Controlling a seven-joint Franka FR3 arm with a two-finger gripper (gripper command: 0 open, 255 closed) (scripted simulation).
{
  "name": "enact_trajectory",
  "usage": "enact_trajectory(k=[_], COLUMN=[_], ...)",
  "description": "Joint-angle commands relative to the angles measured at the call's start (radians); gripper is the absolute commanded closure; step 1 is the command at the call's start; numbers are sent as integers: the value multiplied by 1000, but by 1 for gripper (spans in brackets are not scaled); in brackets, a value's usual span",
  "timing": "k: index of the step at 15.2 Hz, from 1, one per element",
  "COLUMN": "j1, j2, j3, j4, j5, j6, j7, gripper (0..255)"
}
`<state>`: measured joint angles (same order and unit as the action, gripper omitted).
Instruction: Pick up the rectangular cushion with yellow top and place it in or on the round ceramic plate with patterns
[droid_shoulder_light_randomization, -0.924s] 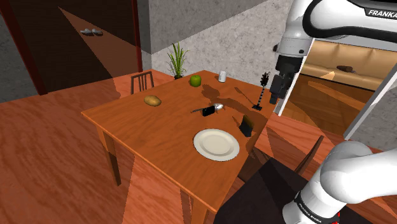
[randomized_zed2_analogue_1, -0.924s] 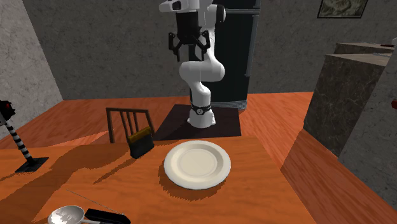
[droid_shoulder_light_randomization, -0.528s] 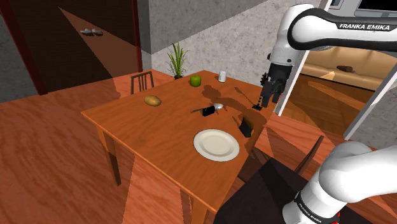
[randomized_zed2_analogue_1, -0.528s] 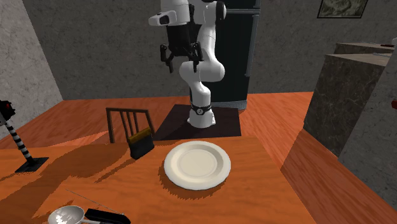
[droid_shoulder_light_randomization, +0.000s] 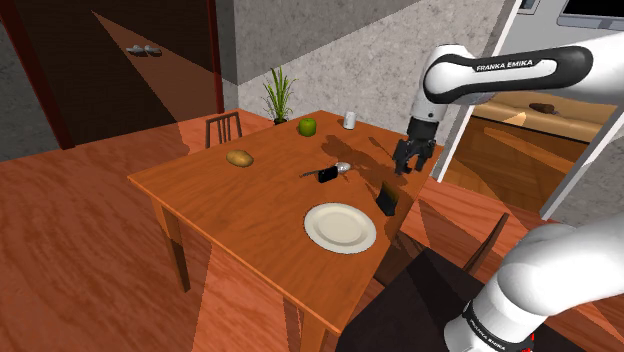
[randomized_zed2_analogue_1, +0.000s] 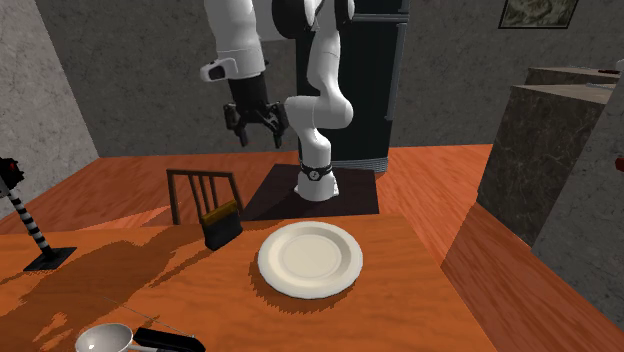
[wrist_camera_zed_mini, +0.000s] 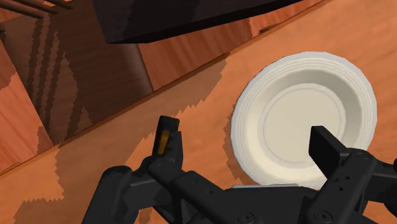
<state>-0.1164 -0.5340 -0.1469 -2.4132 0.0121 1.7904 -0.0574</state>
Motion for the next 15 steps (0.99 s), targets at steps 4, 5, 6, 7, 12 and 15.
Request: enact_trajectory(k=[4, 5, 6, 7, 12, 15], j1=[-33, -39, -44, -49, -65, -62], j2=[146, 177, 209, 242, 367, 386], j3=[-55, -66, -77, -88, -126, -126], j4=[-2, 2, 7, 13, 33, 8], j5=[17, 23, 31, 39, 82, 91], j6=[149, 176, 203, 229, 328, 371], j7=[6, 6, 5, 3, -11, -17], gripper=[0, 0, 0, 0, 0, 0])
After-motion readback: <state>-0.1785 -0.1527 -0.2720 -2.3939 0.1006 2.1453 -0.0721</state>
